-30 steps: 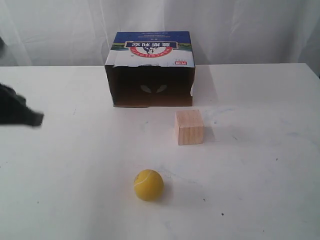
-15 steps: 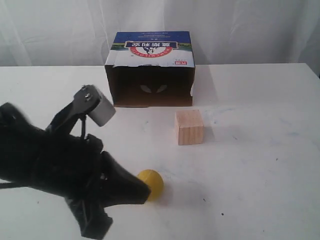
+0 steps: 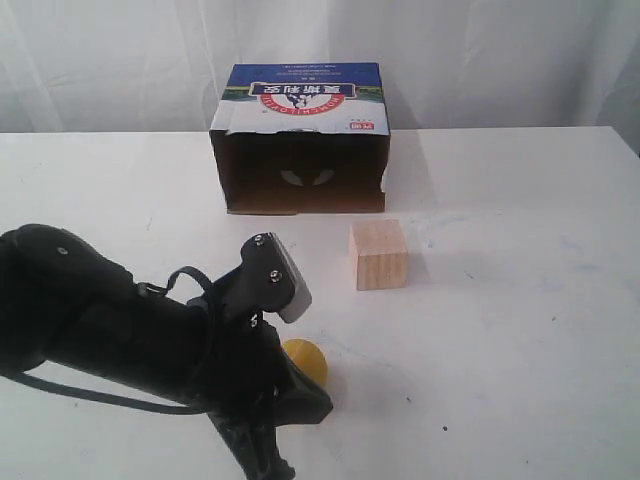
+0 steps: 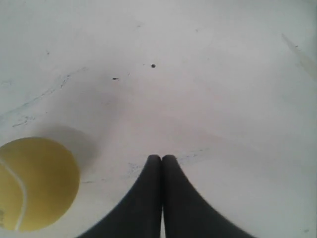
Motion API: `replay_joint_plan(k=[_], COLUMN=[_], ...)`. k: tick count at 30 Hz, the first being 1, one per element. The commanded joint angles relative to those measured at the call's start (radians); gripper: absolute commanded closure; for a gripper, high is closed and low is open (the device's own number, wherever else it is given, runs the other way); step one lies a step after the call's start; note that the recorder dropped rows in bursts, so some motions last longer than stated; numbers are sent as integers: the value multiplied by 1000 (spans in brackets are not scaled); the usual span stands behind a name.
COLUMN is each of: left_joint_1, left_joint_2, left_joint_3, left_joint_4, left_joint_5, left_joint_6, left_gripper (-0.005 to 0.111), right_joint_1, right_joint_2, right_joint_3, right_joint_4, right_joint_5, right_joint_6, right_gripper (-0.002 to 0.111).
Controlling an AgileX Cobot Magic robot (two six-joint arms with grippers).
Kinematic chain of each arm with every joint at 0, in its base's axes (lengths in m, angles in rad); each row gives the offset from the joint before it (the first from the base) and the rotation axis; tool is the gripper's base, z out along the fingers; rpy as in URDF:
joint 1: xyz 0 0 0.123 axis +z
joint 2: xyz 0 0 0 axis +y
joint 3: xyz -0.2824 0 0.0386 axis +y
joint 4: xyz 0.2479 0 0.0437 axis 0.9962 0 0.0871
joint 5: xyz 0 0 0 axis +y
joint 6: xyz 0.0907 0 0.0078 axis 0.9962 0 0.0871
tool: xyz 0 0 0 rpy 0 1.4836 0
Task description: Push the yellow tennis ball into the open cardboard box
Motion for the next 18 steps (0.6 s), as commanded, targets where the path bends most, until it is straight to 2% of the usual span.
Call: replay_joint_plan(k=[1, 2, 9, 18], left_joint_1=[-4, -4, -1, -1], left_joint_2=[30, 37, 68, 86], left_joint_3=[0, 0, 0, 0], left_joint_4=[-42, -40, -36, -33], left_joint_5=[-140, -179, -167, -258], left_joint_6=[7, 7, 7, 10], left_gripper=[107, 107, 107, 107], right_joint_1=[-1, -1, -1, -1], right_joint_2=[-7, -7, -7, -7], right_joint_3=[4, 4, 4, 4], right_joint_4=[0, 0, 0, 0], right_joint_5=[-8, -8, -8, -8], right_joint_6=[-2, -2, -2, -2], right_gripper=[108, 108, 108, 108])
